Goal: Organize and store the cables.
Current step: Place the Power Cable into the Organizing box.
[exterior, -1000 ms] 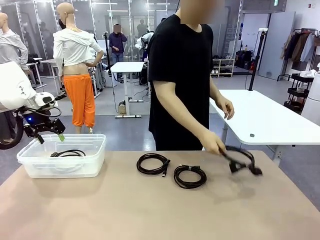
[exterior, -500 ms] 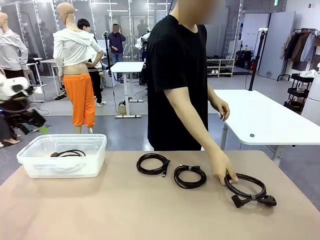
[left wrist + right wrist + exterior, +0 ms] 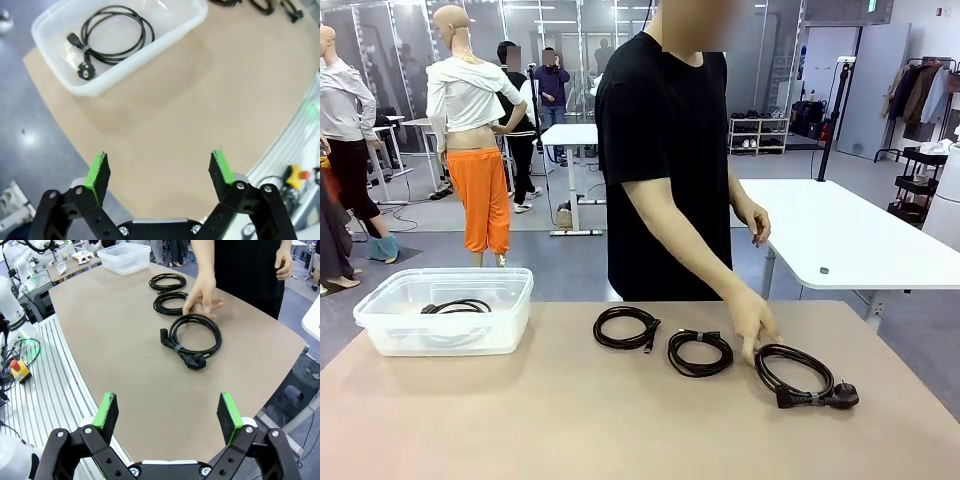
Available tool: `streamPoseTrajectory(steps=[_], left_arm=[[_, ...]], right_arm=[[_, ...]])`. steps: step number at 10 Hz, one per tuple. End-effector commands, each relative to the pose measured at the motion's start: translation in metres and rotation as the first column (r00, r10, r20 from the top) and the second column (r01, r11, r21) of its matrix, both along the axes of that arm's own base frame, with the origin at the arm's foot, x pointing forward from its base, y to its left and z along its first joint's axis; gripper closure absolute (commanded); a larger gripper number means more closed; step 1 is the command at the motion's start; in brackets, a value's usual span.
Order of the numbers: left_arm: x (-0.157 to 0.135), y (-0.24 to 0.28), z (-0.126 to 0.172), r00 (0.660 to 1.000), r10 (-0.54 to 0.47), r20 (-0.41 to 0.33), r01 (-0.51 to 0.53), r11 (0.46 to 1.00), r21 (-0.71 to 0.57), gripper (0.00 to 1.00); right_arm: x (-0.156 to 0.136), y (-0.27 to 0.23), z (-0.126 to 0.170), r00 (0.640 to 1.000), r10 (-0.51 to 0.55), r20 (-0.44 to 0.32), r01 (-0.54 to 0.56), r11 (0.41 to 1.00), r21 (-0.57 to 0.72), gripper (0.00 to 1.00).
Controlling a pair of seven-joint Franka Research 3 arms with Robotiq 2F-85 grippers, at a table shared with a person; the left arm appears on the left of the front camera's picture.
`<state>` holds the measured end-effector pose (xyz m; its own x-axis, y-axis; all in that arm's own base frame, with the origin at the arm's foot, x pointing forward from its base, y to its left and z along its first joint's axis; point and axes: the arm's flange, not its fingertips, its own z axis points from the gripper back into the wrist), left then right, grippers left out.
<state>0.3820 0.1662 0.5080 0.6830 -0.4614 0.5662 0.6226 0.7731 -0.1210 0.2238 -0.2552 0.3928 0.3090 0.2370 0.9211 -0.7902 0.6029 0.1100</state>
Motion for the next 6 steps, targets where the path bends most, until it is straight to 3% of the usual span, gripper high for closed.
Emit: streamPoseTrajectory(steps=[1, 3, 6], left_arm=[[-0.022, 0.017, -0.009, 0.980, -0.123, 0.157, 0.130, 0.991, -0.033, 0.00], [-0.051, 0.038, -0.016, 0.947, -0.196, 0.255, 0.220, 0.973, -0.069, 0.00], [-0.057, 0.059, -0.034, 0.890, -0.290, 0.352, 0.338, 0.938, -0.082, 0.00]], right_arm=[[0.000, -0.002, 0.001, 1.000, 0.004, 0.025, -0.004, 1.000, 0.000, 0.00], [0.000, -0.002, 0.001, 1.000, 0.004, 0.025, -0.004, 1.000, 0.000, 0.00], [0.000, -0.002, 0.001, 1.000, 0.004, 0.025, -0.004, 1.000, 0.000, 0.00]])
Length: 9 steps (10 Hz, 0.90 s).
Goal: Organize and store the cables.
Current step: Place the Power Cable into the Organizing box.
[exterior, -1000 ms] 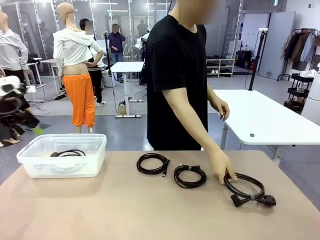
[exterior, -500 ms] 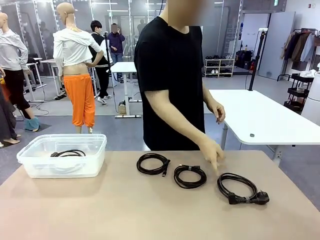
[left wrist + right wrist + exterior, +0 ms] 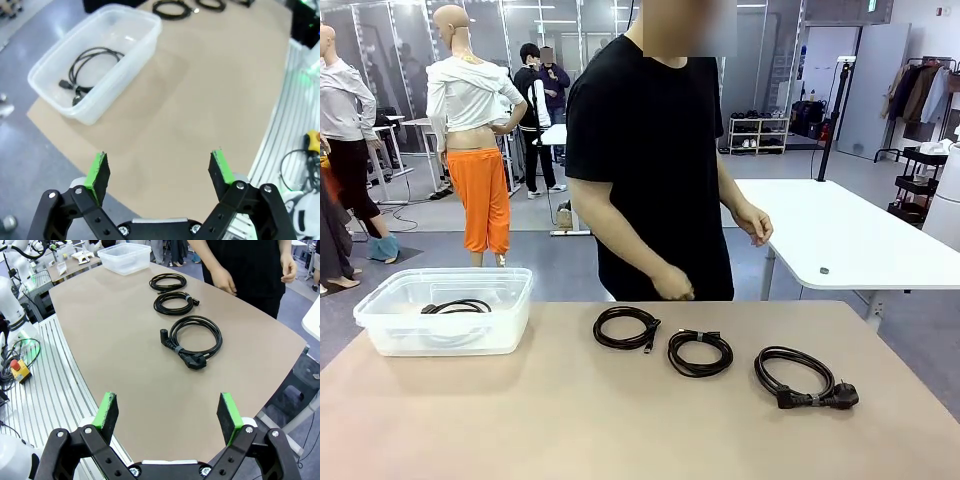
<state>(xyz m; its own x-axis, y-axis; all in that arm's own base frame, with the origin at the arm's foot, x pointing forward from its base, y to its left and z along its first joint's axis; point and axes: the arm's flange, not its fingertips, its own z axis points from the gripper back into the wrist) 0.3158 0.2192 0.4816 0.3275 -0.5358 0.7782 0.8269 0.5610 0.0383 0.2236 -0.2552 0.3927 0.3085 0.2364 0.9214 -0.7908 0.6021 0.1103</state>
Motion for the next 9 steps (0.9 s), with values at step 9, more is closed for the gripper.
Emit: streamPoseTrajectory(steps=[9], left_arm=[[0.003, 0.000, -0.013, 0.997, -0.063, 0.044, 0.064, 0.998, -0.019, 0.00]], right_arm=[[0.000, -0.002, 0.001, 1.000, 0.003, 0.024, -0.003, 1.000, -0.001, 0.00]])
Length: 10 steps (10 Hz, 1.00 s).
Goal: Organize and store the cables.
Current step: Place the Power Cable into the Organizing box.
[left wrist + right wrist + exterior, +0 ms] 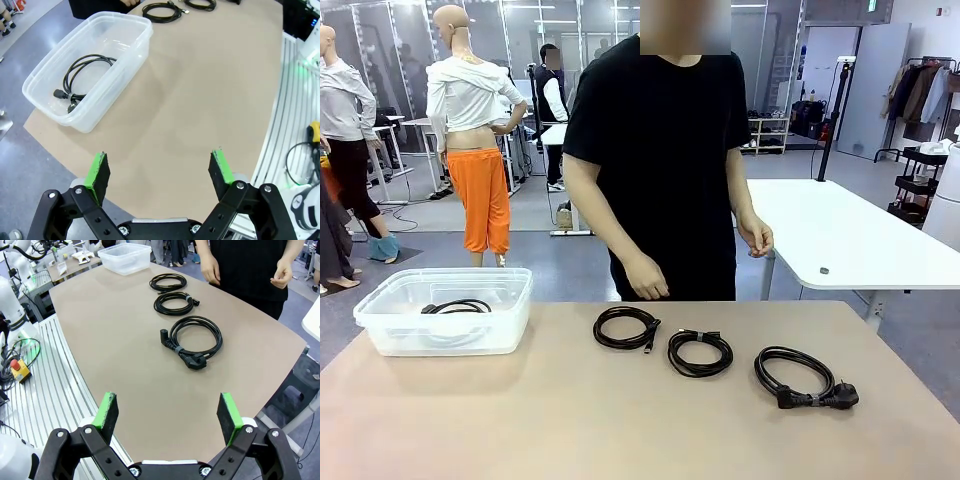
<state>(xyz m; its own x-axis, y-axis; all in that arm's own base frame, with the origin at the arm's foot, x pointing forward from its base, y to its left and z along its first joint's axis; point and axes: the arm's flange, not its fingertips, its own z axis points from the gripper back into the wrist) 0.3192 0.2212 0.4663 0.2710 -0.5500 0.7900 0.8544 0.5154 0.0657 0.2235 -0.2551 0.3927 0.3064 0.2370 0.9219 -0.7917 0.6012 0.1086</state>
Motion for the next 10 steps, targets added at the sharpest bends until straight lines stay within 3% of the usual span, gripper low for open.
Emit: streamPoseTrajectory(steps=[1, 3, 4, 5, 7, 8, 10], left_arm=[[0.000, -0.002, 0.002, 1.000, -0.009, 0.009, 0.009, 1.000, -0.018, 0.00], [0.000, -0.002, 0.002, 1.000, -0.009, 0.009, 0.009, 1.000, -0.018, 0.00], [0.000, -0.002, 0.002, 1.000, -0.009, 0.009, 0.009, 1.000, -0.018, 0.00], [0.000, -0.002, 0.002, 1.000, -0.009, 0.009, 0.009, 1.000, -0.018, 0.00], [0.000, -0.002, 0.002, 1.000, -0.009, 0.009, 0.009, 1.000, -0.018, 0.00], [0.000, -0.002, 0.002, 1.000, -0.009, 0.009, 0.009, 1.000, -0.018, 0.00], [0.000, -0.002, 0.002, 1.000, -0.009, 0.009, 0.009, 1.000, -0.018, 0.00]], right_arm=[[0.000, -0.002, 0.001, 1.000, 0.002, 0.022, -0.002, 1.000, 0.000, 0.00], [0.000, 0.000, 0.000, 1.000, 0.000, 0.000, 0.000, 1.000, 0.000, 0.00], [-0.014, 0.022, 0.025, 0.995, 0.092, 0.039, -0.089, 0.994, -0.064, 0.00], [-0.004, 0.058, 0.052, 0.981, 0.190, -0.034, -0.192, 0.948, -0.255, 0.00], [0.049, 0.132, 0.075, 0.922, 0.322, -0.214, -0.386, 0.784, -0.486, 0.00], [0.079, 0.168, 0.076, 0.883, 0.353, -0.308, -0.468, 0.700, -0.540, 0.00], [0.111, 0.214, 0.068, 0.820, 0.397, -0.413, -0.572, 0.604, -0.555, 0.00]])
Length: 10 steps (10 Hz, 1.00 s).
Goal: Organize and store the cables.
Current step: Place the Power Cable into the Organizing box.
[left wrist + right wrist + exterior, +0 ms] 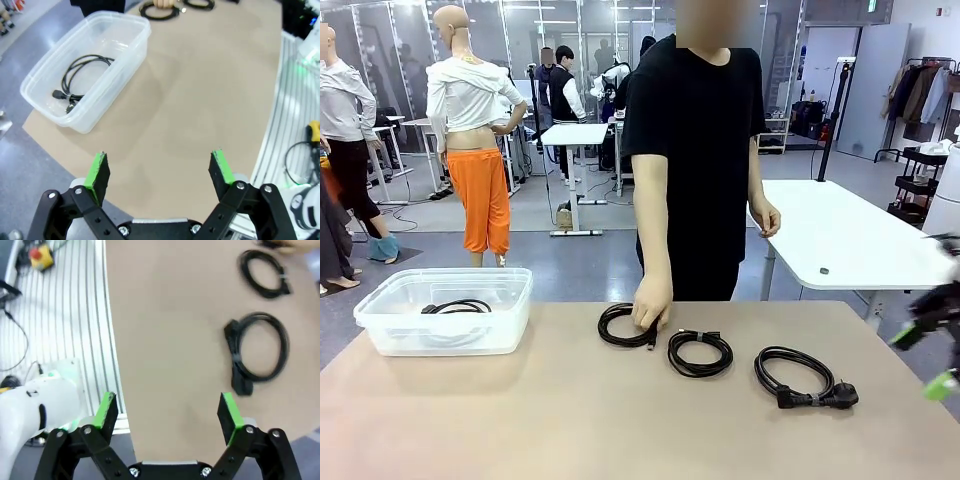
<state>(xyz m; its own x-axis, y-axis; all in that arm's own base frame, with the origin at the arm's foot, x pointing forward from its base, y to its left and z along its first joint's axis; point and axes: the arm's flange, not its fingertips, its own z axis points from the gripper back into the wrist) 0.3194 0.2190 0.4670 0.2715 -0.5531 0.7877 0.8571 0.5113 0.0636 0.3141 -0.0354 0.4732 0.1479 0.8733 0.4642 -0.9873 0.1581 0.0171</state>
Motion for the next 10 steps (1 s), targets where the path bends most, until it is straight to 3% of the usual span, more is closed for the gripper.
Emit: streamPoseTrajectory(steps=[1, 5, 7, 8, 10], left_arm=[[0.000, 0.001, 0.001, 1.000, -0.004, 0.012, 0.005, 1.000, -0.020, 0.00], [0.000, 0.001, 0.001, 1.000, -0.004, 0.012, 0.005, 1.000, -0.020, 0.00], [0.000, 0.001, 0.001, 1.000, -0.004, 0.012, 0.005, 1.000, -0.020, 0.00], [0.000, 0.001, 0.001, 1.000, -0.004, 0.012, 0.005, 1.000, -0.020, 0.00], [0.000, 0.001, 0.001, 1.000, -0.004, 0.012, 0.005, 1.000, -0.020, 0.00]], right_arm=[[0.029, 0.012, -0.019, 0.994, 0.059, -0.096, -0.066, 0.994, -0.082, 0.00], [0.044, 0.045, -0.043, 0.997, 0.051, -0.052, -0.060, 0.977, -0.202, 0.00], [0.064, 0.060, -0.074, 0.999, 0.048, -0.008, -0.048, 0.946, -0.321, 0.00], [0.075, 0.066, -0.086, 0.998, 0.058, 0.027, -0.048, 0.955, -0.293, 0.00], [0.093, 0.069, -0.115, 0.996, 0.064, 0.054, -0.040, 0.928, -0.370, 0.00]])
